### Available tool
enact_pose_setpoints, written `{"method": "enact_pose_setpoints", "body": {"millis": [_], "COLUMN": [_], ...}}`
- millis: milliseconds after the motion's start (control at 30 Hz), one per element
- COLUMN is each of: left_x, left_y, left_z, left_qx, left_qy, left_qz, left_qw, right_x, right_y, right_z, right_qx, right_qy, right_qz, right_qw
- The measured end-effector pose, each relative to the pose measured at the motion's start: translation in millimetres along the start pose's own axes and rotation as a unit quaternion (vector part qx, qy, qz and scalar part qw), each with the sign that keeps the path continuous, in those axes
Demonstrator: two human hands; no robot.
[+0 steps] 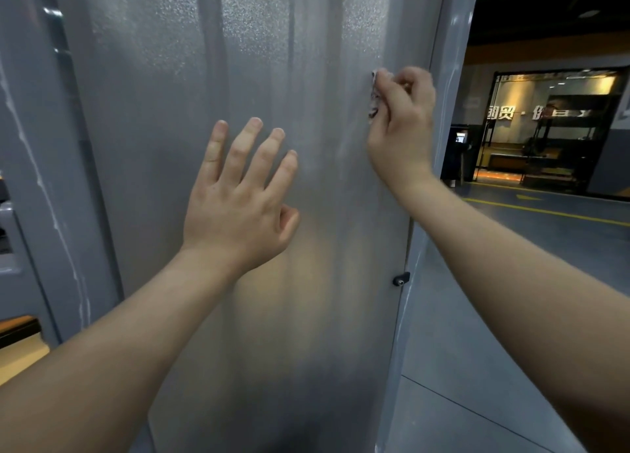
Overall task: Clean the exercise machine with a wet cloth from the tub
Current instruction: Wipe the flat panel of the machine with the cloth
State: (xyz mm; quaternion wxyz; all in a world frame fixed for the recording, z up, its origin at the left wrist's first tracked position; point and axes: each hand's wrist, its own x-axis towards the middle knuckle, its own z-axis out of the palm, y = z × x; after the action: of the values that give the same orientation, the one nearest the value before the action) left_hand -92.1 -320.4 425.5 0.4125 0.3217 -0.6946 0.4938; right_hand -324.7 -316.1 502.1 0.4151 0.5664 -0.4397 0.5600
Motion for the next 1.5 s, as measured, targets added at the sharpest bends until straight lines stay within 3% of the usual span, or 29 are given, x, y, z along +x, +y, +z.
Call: {"method": "enact_pose_setpoints", "body": {"millis": [33,133,200,233,300,367,433,500,567,600,733,767,833,900,967,1000,1067,1133,1200,1300,1367,1400,1500], "left_x": [0,-1,-1,-1,-1,0,0,0,-1,-1,0,0,-1,0,-1,-1,0,0,0,0,-1,0,1], "left_y": [0,0,0,0,1,0,0,-1,0,0,0,0,0,-1,-1,0,1,1,1,0,1,1,2], "left_z": [0,-1,0,0,0,0,-1,-1,-1,-1,-1,-1,0,0,0,0,0,-1,-1,-1,-2,-3,-4], "left_qx": [-0.001,-0.001,-0.004,-0.005,-0.007,-0.006,-0.005,-0.001,0.001,0.002,0.004,0.004,0.003,0.005,0.008,0.009,0.008,0.007,0.004,0.003,0.003,0.003,-0.001], "left_qy": [0.000,0.006,0.008,0.008,0.009,0.012,0.011,0.008,0.003,0.002,0.001,0.002,0.003,0.006,0.006,0.006,0.007,0.011,0.012,0.016,0.014,0.013,0.012], "left_qz": [0.000,0.001,0.002,0.001,0.000,-0.003,-0.002,0.000,0.001,0.001,-0.002,-0.003,-0.003,0.000,-0.002,-0.002,-0.002,-0.003,-0.002,0.000,-0.002,-0.004,-0.006], "left_qw": [1.000,1.000,1.000,1.000,1.000,1.000,1.000,1.000,1.000,1.000,1.000,1.000,1.000,1.000,1.000,1.000,1.000,1.000,1.000,1.000,1.000,1.000,1.000], "right_x": [-15,-71,-67,-53,-19,-8,-29,-63,-66,-56,-14,-23,-57,-83,-66,-50,-12,-9,-41,-84,-64,-46,-11], "right_y": [-10,-18,-2,7,15,-1,-25,-27,-6,5,6,-5,-20,-14,2,10,11,-8,-25,-20,-3,4,-4], "right_z": [3,-11,-22,-24,-17,-1,9,-1,-19,-22,-6,0,-2,-21,-29,-26,-14,-2,2,-21,-28,-27,-13], "right_qx": [0.011,0.043,0.012,-0.002,-0.022,-0.012,0.014,0.040,0.018,0.008,-0.006,0.008,0.036,0.039,0.020,0.012,-0.002,0.012,0.034,0.041,0.020,0.015,0.023], "right_qy": [-0.007,-0.097,-0.123,-0.103,-0.034,0.008,-0.019,-0.090,-0.119,-0.106,-0.012,-0.016,-0.073,-0.152,-0.154,-0.126,-0.046,0.001,-0.026,-0.143,-0.152,-0.131,-0.040], "right_qz": [-0.007,-0.180,-0.248,-0.228,-0.080,0.046,-0.003,-0.164,-0.252,-0.241,0.001,0.009,-0.105,-0.251,-0.312,-0.283,-0.134,-0.026,-0.070,-0.269,-0.344,-0.327,-0.140], "right_qw": [1.000,0.978,0.961,0.968,0.996,0.999,1.000,0.982,0.960,0.965,1.000,1.000,0.991,0.955,0.937,0.951,0.990,1.000,0.997,0.951,0.926,0.936,0.989]}}
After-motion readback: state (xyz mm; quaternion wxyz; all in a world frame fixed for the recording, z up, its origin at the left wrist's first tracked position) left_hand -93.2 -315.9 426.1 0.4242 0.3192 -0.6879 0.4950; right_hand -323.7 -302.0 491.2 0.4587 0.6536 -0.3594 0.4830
